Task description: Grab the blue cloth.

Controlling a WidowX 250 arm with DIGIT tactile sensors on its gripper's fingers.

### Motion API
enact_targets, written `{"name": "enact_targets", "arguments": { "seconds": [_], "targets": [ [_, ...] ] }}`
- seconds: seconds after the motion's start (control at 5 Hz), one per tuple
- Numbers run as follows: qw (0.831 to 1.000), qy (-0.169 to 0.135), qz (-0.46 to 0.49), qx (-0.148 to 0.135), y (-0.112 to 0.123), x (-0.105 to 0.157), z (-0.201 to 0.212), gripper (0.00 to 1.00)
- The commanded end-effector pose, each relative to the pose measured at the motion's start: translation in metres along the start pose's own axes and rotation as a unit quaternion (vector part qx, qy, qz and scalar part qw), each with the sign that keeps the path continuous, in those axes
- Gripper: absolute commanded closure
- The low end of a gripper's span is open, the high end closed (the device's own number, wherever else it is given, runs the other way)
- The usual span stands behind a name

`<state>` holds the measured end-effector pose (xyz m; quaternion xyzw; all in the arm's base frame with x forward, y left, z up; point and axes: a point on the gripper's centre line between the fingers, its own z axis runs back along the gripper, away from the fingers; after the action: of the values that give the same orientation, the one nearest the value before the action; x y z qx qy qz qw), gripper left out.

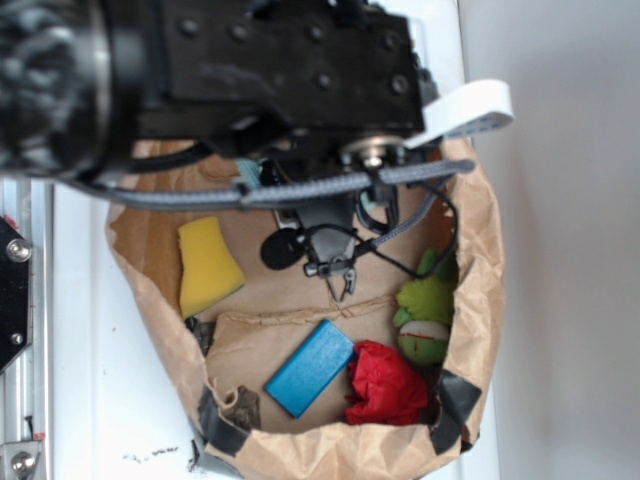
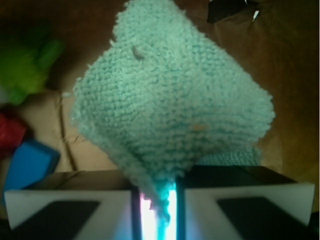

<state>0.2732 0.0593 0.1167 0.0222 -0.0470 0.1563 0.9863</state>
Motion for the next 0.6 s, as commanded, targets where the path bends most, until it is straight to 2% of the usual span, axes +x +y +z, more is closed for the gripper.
{"name": "enact_targets", "arguments": {
  "seconds": [0.0,0.4],
  "targets": [
    [0.997,-0.059,-0.04,-0.039,0.013,0.002,0.051,1.0],
    [0.992,-0.083,-0.082,-0.047,0.002,-0.009,0.064,1.0]
  ]
}}
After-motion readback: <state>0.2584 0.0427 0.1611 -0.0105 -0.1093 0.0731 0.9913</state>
